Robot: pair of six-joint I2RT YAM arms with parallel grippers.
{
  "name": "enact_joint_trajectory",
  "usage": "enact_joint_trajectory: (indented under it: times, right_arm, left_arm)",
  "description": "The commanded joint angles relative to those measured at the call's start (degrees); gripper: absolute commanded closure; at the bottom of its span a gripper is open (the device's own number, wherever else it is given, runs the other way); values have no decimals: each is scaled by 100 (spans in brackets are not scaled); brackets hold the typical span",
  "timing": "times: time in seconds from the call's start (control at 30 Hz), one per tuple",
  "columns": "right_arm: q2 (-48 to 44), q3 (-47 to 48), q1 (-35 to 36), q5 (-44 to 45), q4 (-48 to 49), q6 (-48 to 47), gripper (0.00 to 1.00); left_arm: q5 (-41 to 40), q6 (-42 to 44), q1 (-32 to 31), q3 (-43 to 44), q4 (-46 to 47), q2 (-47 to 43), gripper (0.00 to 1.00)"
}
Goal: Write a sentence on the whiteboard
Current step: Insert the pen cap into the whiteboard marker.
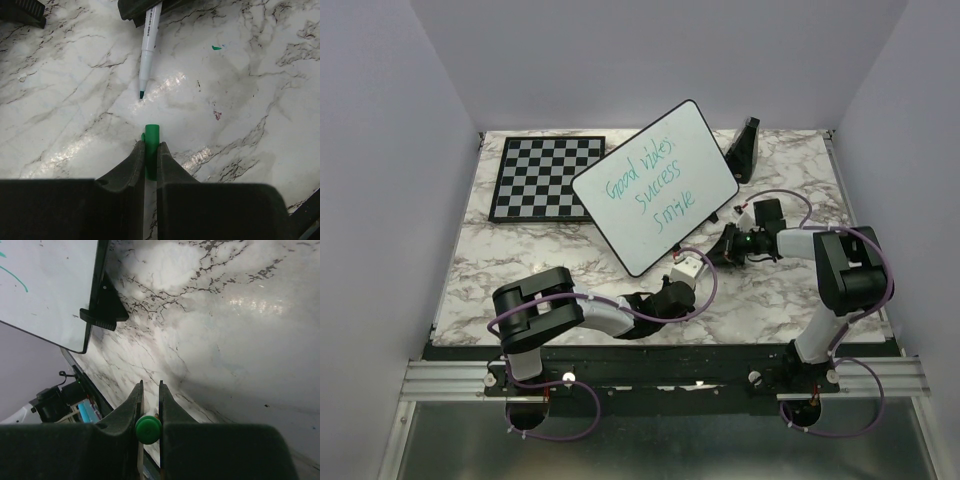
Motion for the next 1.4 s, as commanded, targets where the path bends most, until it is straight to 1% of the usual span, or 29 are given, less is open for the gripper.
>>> enact_joint_trajectory:
  times: [0.0, 0.3, 0.73, 1.37]
  right_arm:
    - [166, 178, 30, -345, -290, -252, 99]
    - [272, 240, 30, -442, -527, -437, 99]
    - [404, 257, 65, -688, -369, -288, 99]
    - [588, 310, 179, -636, -650, -455, 99]
  left_arm:
    - [562, 70, -25, -496, -1907, 708, 88]
    - [562, 78, -34, -478, -1907, 743, 88]
    - [597, 105, -34, -452, -1898, 761, 88]
    - [536, 105, -34, -443, -1924, 752, 87]
